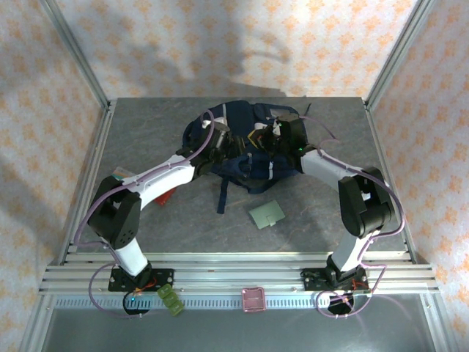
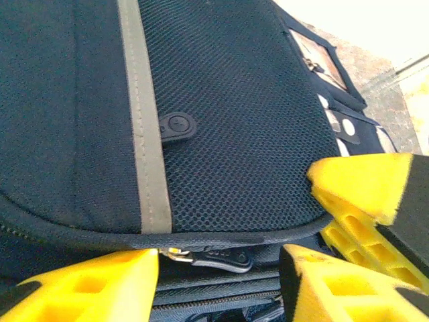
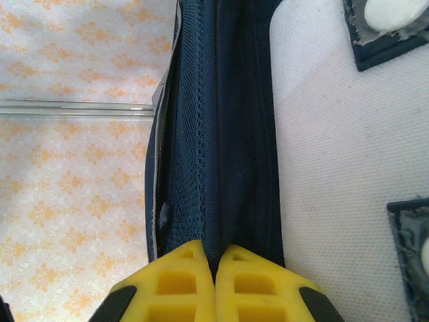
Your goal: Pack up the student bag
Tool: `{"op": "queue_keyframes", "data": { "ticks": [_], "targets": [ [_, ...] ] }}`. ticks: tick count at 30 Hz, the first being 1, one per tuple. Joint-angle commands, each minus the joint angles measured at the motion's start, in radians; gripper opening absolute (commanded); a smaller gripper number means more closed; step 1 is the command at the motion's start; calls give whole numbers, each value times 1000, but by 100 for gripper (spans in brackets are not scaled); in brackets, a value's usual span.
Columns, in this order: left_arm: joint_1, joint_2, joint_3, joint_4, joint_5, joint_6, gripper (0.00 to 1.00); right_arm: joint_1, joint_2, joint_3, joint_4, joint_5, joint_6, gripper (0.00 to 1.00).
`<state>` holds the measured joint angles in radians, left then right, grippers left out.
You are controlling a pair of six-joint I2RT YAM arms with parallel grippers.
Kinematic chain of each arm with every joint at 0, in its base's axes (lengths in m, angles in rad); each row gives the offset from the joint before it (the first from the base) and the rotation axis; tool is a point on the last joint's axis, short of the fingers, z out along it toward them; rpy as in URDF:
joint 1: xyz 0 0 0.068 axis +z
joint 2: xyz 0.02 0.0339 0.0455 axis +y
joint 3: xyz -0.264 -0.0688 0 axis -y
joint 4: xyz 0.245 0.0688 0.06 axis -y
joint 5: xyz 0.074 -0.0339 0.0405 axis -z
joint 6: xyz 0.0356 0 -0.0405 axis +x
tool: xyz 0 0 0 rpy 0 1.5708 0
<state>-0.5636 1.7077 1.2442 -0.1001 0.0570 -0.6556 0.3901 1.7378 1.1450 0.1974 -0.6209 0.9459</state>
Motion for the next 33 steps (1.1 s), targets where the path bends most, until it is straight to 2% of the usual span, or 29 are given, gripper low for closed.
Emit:
{"op": "queue_keyframes", "data": {
  "ticks": [1,4,11,17,20,23,25,28,29,30,33],
  "targets": [
    [-7,40,22,-74,-57,2,50,4,-68,68,151,-27,-16,0],
    [-30,26,9,-48,-58,9,49,3,-62,78,150,-18,-13,0],
    [-38,35,34,-113,-157,-18,58,2,-55,127,158,-18,8,0],
    [-39,44,45,-97,-206,-24,58,9,-46,136,162,-34,13,0],
    [-38,92,92,-119,-202,-1,49,12,-47,128,168,-36,18,0],
    [-39,132,128,-125,-187,27,46,13,-44,134,168,-48,19,0],
    [-38,143,132,-116,-176,32,30,13,-44,140,160,-48,14,0],
    [-38,162,156,-141,-184,44,29,13,-46,144,155,-49,10,0],
    [-38,166,162,-153,-191,48,23,13,-46,144,155,-51,10,0],
    [-38,171,168,-169,-201,51,23,13,-46,143,155,-51,10,0],
    [-36,176,167,-178,-213,63,41,14,-49,137,160,-57,10,0]
  ]
}}
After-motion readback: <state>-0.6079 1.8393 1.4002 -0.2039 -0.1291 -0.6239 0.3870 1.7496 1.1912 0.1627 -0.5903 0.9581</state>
